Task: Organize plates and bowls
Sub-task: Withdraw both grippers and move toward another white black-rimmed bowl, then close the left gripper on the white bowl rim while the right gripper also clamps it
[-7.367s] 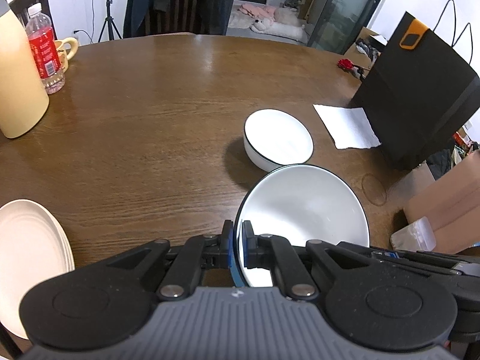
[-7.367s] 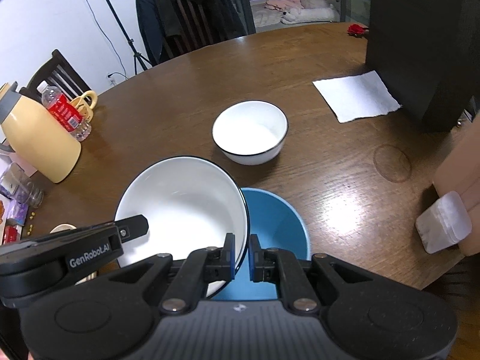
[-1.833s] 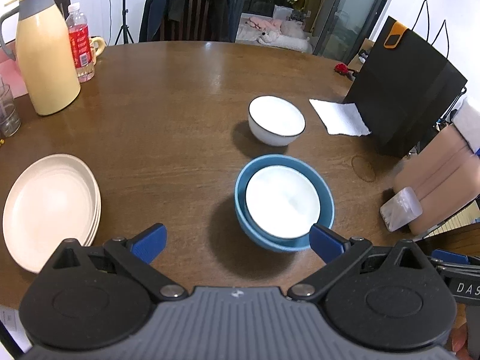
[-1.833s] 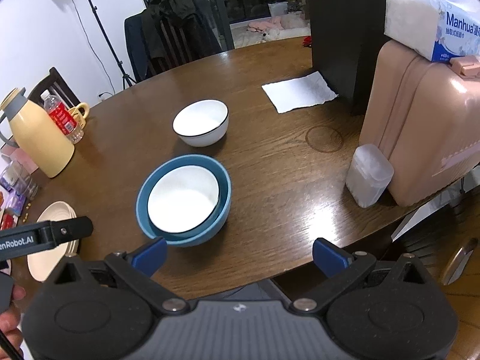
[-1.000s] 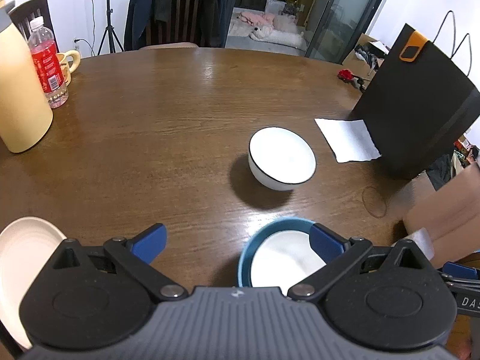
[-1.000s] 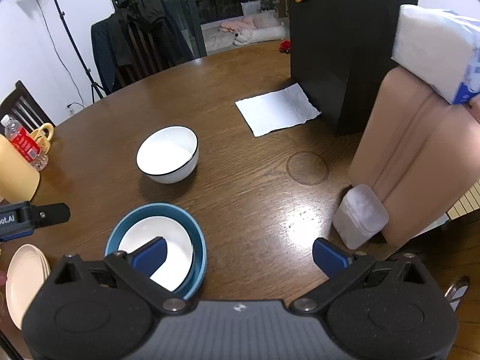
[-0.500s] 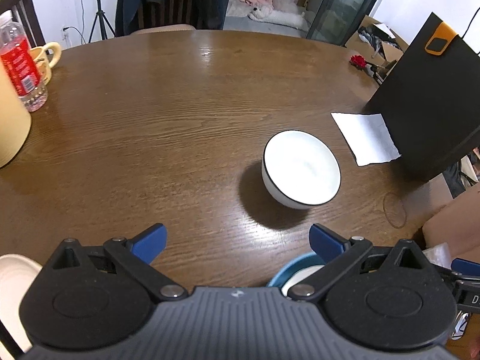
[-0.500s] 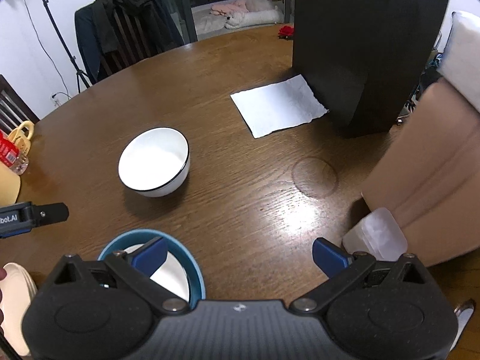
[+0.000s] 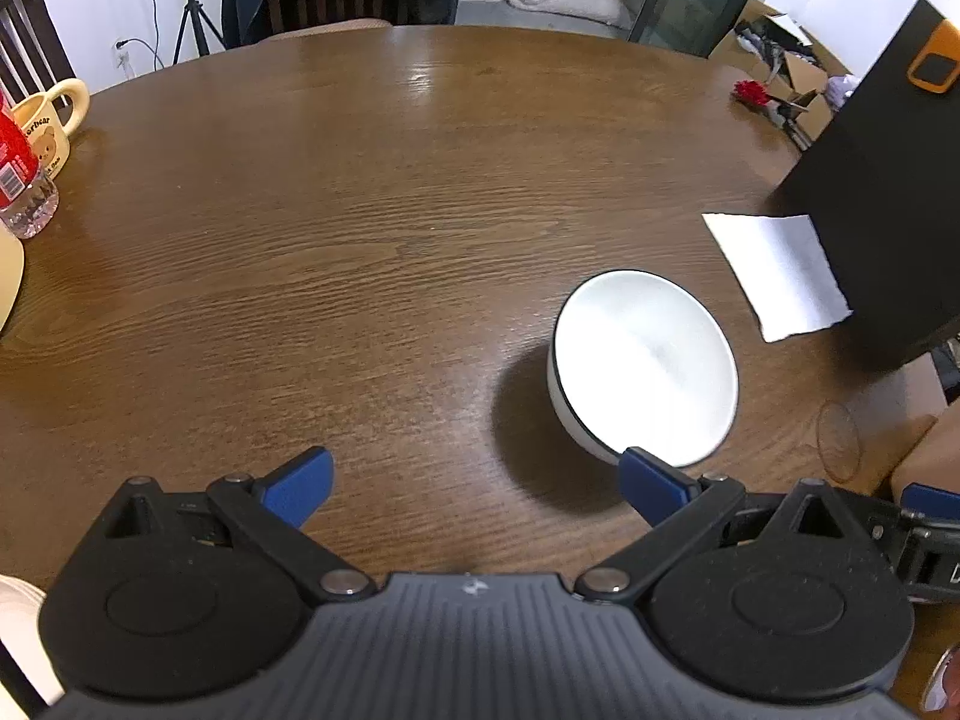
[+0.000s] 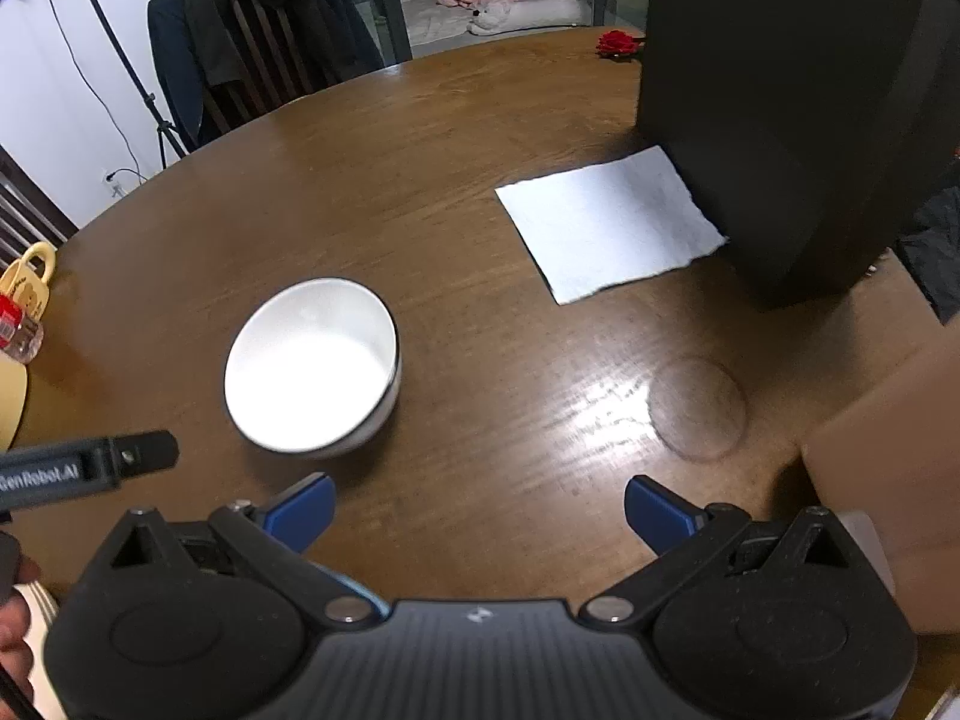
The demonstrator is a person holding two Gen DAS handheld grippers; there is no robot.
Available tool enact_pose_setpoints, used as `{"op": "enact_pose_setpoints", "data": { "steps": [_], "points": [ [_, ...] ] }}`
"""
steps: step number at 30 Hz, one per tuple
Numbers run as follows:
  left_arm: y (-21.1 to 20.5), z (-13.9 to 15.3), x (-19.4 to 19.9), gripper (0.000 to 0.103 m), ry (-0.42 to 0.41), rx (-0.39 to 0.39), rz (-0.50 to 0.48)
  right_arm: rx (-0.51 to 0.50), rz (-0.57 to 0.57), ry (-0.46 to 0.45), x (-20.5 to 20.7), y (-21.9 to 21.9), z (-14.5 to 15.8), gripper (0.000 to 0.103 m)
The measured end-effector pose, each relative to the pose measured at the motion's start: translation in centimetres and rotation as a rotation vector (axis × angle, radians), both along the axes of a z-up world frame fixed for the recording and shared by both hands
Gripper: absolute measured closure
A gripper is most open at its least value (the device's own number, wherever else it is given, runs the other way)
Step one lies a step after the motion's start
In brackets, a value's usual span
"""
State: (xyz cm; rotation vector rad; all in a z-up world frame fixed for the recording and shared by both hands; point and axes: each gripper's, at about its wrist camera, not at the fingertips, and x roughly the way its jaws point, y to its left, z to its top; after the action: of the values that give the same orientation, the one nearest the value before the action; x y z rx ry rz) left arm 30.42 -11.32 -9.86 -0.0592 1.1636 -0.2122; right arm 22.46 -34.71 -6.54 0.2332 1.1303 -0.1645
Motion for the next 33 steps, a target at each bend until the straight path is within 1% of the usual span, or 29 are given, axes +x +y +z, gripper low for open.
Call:
{"op": "enact_pose_setpoints", "data": {
  "steps": [4,6,8,12,14,17,18,20,23,24,25,26,27,28,29,31,32,33],
  "points": [
    [-0.5,-0.8,1.3,0.000,0.008,0.012,0.004,0.025,0.002,-0.005,1.8,-0.3,-0.9,0.008],
    [-1.1,-1.3,2.0,0.000,0.013,0.023,0.006,0.043,0.004,-0.003,2.8,-0.4,-1.4,0.009],
    [-1.4,-1.7,2.7,0.000,0.015,0.031,0.004,0.048,0.012,0.003,3.6,-0.4,-2.0,0.014],
    [-2.1,-2.5,4.0,0.000,0.022,0.027,0.002,0.076,0.024,0.017,5.0,-0.4,-3.0,0.018],
    [-2.5,-2.9,4.5,0.000,0.024,0.024,-0.001,0.086,0.029,0.022,5.7,-0.4,-3.5,0.028],
    [-2.9,-3.4,5.2,0.004,0.033,0.019,-0.006,0.102,0.034,0.033,6.7,-0.4,-4.3,0.030],
    [-3.1,-3.6,5.4,0.006,0.036,0.017,-0.007,0.109,0.039,0.036,7.0,-0.4,-4.5,0.032],
    [-3.3,-3.9,5.7,0.012,0.041,0.019,-0.008,0.119,0.045,0.041,7.5,-0.4,-4.9,0.039],
    [-3.4,-4.3,6.1,0.022,0.050,0.012,-0.011,0.130,0.050,0.046,8.3,-0.2,-5.4,0.047],
    [-3.5,-4.4,6.2,0.028,0.054,0.008,-0.012,0.133,0.051,0.048,8.5,-0.2,-5.6,0.048],
    [-3.5,-4.6,6.3,0.032,0.059,0.004,-0.013,0.134,0.052,0.050,8.7,-0.1,-5.8,0.049],
    [-3.5,-4.7,6.3,0.032,0.062,0.000,-0.013,0.136,0.054,0.051,8.9,-0.1,-6.0,0.049],
    [-3.6,-4.8,6.4,0.036,0.064,-0.002,-0.015,0.140,0.055,0.051,9.0,0.0,-6.1,0.050],
    [-3.6,-4.9,6.5,0.040,0.066,-0.006,-0.016,0.146,0.056,0.051,9.1,0.1,-6.3,0.053],
    [-3.6,-5.0,6.6,0.041,0.069,-0.010,-0.017,0.150,0.058,0.052,9.3,0.2,-6.4,0.057],
    [-3.6,-5.2,6.7,0.051,0.073,-0.014,-0.020,0.153,0.058,0.054,9.6,0.5,-6.7,0.063],
    [-3.7,-5.3,6.8,0.053,0.076,-0.017,-0.022,0.157,0.058,0.056,9.8,0.5,-6.8,0.067],
    [-3.7,-5.4,6.8,0.055,0.079,-0.021,-0.024,0.159,0.056,0.057,9.9,0.6,-7.0,0.069]
  ]
}}
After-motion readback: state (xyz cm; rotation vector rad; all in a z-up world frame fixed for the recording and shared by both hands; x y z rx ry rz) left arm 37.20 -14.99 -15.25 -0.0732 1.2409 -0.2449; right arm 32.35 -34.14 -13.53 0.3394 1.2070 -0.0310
